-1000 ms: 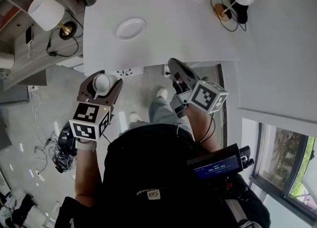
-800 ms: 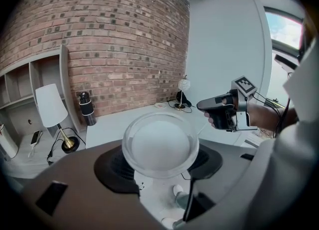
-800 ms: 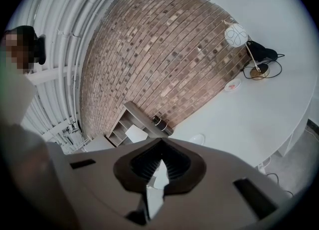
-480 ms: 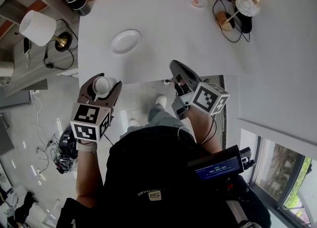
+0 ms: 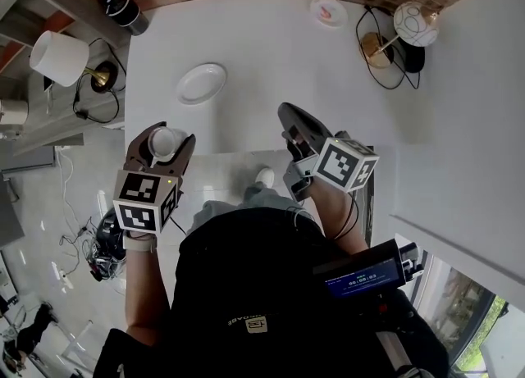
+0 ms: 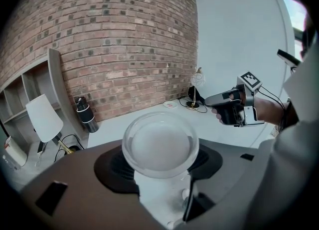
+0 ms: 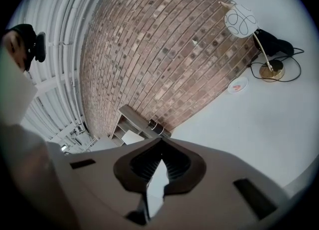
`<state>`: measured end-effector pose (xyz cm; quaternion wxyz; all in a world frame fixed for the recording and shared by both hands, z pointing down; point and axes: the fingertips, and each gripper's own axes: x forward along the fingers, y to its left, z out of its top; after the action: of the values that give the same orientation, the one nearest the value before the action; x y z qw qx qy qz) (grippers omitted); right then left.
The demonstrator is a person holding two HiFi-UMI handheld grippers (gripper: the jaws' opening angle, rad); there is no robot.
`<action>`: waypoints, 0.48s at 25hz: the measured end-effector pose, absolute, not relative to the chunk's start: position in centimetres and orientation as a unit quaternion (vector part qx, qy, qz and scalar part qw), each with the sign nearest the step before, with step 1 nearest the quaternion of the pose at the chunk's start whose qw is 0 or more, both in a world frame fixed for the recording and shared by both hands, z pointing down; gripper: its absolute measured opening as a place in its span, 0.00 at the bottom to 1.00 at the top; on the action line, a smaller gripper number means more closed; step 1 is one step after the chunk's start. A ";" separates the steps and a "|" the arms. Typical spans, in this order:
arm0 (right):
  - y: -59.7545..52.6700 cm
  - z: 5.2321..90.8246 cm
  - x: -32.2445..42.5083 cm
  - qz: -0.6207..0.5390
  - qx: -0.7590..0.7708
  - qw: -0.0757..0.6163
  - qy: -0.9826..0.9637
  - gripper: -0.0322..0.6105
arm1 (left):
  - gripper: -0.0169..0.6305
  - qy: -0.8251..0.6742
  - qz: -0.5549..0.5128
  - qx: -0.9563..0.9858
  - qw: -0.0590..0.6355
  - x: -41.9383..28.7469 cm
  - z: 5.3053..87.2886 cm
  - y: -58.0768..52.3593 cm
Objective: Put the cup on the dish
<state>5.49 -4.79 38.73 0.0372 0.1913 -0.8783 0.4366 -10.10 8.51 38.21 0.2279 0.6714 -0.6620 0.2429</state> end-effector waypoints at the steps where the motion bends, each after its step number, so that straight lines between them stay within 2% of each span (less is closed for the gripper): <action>1: -5.1 38.8 5.5 0.440 0.185 0.036 -0.878 0.05 | 0.43 -0.666 0.245 0.667 0.228 -10.1 38.2 8.2; 12: -5.3 38.5 5.1 0.458 0.138 0.043 -0.877 0.05 | 0.43 -0.671 0.261 0.652 0.235 -9.2 38.3 6.0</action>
<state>5.06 -5.31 38.47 0.0434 0.1382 -0.8773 0.4576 -9.17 6.02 38.33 0.2354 0.6523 -0.6714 0.2614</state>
